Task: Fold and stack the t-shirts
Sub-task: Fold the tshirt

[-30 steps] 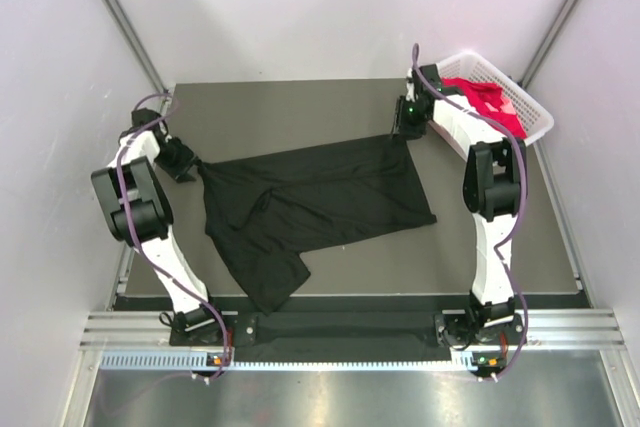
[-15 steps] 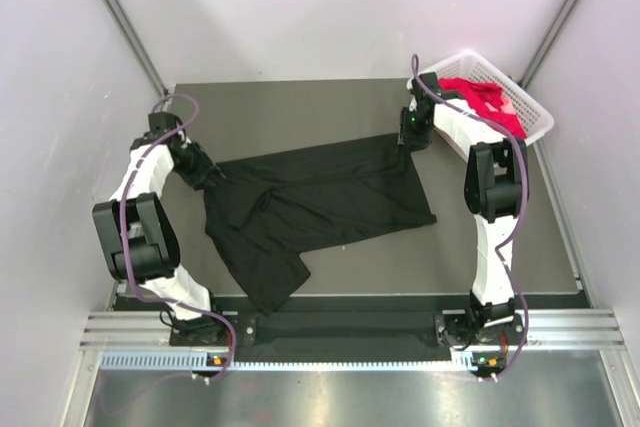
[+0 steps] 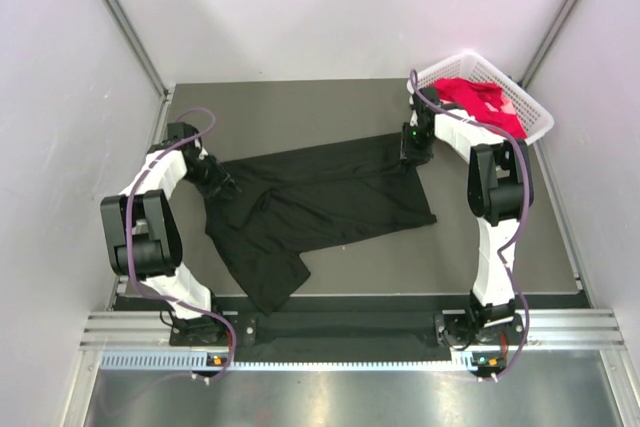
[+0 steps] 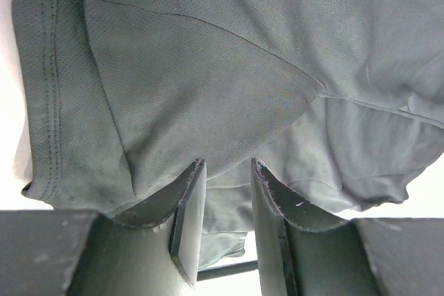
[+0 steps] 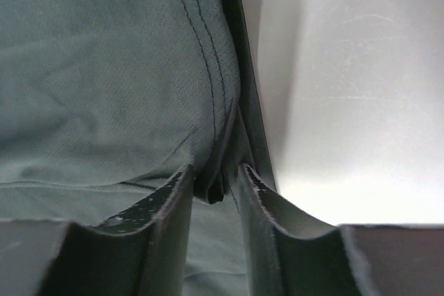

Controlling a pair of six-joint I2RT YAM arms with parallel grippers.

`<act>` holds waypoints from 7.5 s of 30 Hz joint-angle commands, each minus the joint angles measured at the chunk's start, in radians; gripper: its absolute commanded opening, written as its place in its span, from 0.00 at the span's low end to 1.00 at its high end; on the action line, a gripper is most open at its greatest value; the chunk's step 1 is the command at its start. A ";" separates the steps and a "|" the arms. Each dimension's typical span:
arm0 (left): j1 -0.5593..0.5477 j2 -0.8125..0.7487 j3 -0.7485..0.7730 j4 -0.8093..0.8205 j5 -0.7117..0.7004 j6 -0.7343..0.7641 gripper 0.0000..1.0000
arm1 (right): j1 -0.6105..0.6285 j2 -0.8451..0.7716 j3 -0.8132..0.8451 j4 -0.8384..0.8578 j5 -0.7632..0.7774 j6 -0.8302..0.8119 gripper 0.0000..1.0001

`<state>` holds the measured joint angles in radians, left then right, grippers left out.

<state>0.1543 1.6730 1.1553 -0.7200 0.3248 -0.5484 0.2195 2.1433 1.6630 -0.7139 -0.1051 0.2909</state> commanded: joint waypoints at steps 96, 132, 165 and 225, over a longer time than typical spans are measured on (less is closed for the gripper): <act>-0.480 0.209 0.247 -0.196 -0.478 0.176 0.00 | 0.103 -0.560 -0.353 0.013 -0.042 0.045 0.32; -0.480 -0.002 0.198 -0.228 -0.259 0.148 0.32 | 0.101 -0.614 -0.460 0.036 -0.062 0.031 0.32; -0.481 0.304 0.279 -0.159 -0.372 0.183 0.30 | 0.100 -0.648 -0.499 0.053 -0.065 0.044 0.33; -0.380 -0.588 -0.342 -0.257 -0.086 -0.255 0.40 | 0.098 -0.726 -0.670 0.014 -0.079 0.022 0.34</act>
<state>-0.2268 1.1370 0.9306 -0.9512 0.0875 -0.6769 0.3237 1.4849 1.0008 -0.7059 -0.1715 0.3340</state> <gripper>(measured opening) 0.421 0.342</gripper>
